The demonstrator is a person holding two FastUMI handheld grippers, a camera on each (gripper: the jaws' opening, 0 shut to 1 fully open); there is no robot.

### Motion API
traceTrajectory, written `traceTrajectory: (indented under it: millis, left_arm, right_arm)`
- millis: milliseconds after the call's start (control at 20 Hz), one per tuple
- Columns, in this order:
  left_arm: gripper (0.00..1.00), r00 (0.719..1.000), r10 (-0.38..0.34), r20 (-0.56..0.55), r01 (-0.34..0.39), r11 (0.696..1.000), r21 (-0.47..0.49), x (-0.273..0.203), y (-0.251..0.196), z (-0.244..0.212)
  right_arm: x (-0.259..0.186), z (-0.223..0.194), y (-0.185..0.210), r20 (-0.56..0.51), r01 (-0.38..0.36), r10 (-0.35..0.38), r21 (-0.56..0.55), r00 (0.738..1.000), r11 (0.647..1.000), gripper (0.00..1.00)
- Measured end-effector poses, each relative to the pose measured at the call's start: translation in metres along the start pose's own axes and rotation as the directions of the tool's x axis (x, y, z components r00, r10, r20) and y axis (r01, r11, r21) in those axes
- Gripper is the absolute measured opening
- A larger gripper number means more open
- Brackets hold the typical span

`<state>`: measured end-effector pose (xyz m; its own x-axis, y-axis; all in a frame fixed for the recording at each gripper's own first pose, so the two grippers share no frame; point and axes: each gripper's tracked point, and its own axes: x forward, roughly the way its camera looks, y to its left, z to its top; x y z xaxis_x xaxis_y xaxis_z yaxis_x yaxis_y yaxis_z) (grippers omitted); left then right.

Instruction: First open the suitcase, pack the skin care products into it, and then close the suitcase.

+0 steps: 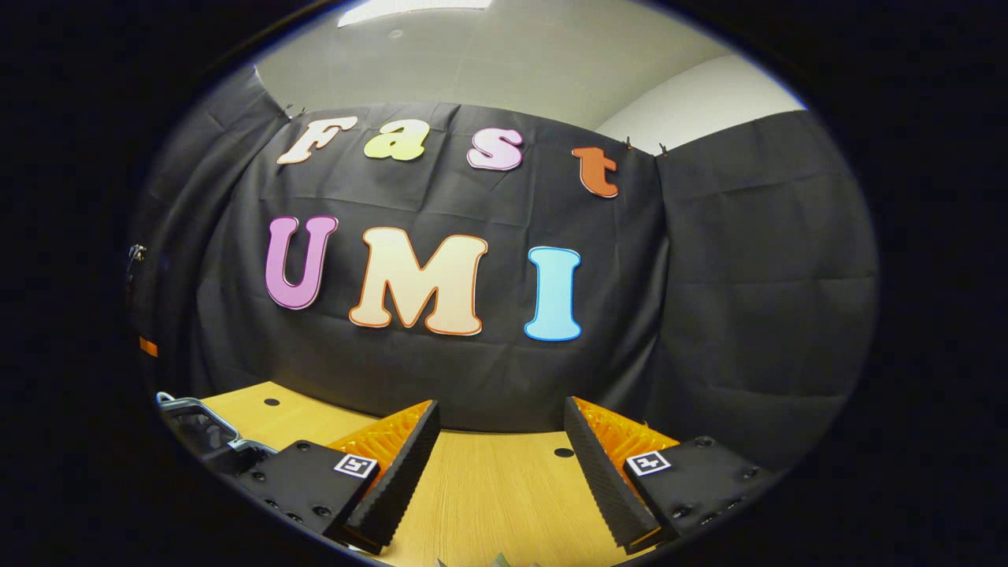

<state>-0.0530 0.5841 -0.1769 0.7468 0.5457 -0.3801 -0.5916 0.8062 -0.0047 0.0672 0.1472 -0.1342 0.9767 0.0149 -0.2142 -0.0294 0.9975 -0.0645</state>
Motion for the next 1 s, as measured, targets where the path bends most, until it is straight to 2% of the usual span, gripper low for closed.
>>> traceTrajectory:
  millis: [50,100,150,300,350,400,550,750,1000]
  left_arm:
    - [0.87,0.999,-0.010,0.053,0.010,1.000,0.008,-0.014,-0.015,0.018]
    - [0.84,0.996,-0.025,0.086,0.023,0.999,0.023,-0.031,-0.033,0.030]
    - [0.89,0.993,-0.046,0.109,0.042,0.998,0.039,-0.045,-0.053,0.039]
    - [0.92,0.973,-0.146,0.177,0.137,0.988,0.067,-0.087,-0.119,0.056]
    - [0.96,0.963,-0.188,0.193,0.175,0.981,0.080,-0.100,-0.141,0.061]
    - [0.93,0.958,-0.214,0.190,0.199,0.976,0.093,-0.109,-0.157,0.055]
    - [0.96,0.944,-0.275,0.183,0.252,0.958,0.140,-0.143,-0.217,0.052]
    - [0.94,0.913,-0.380,0.147,0.365,0.923,0.121,-0.183,-0.290,0.030]
    - [0.95,0.876,-0.466,0.126,0.450,0.882,0.140,-0.221,-0.355,-0.003]
  right_arm:
    - [0.000,-0.001,-0.006,-0.005,-0.008,0.008,0.011,1.000,1.000,0.99]
    - [0.000,-0.002,-0.013,-0.011,-0.015,0.015,0.017,1.000,1.000,0.99]
    - [0.000,-0.001,-0.017,-0.012,-0.030,0.030,0.023,0.999,0.999,0.99]
    - [-0.003,0.004,-0.029,-0.003,-0.074,0.074,0.038,0.997,0.996,0.99]
    - [-0.003,0.007,-0.034,0.004,-0.086,0.086,0.046,0.996,0.995,0.99]
    - [-0.005,0.009,-0.038,0.007,-0.100,0.100,0.053,0.995,0.994,0.98]
    - [-0.012,0.010,-0.050,0.013,-0.138,0.137,0.060,0.990,0.989,0.99]
    - [-0.024,0.008,-0.066,0.018,-0.173,0.172,0.063,0.985,0.983,0.98]
    - [-0.038,0.001,-0.078,0.027,-0.217,0.215,0.082,0.976,0.973,0.99]
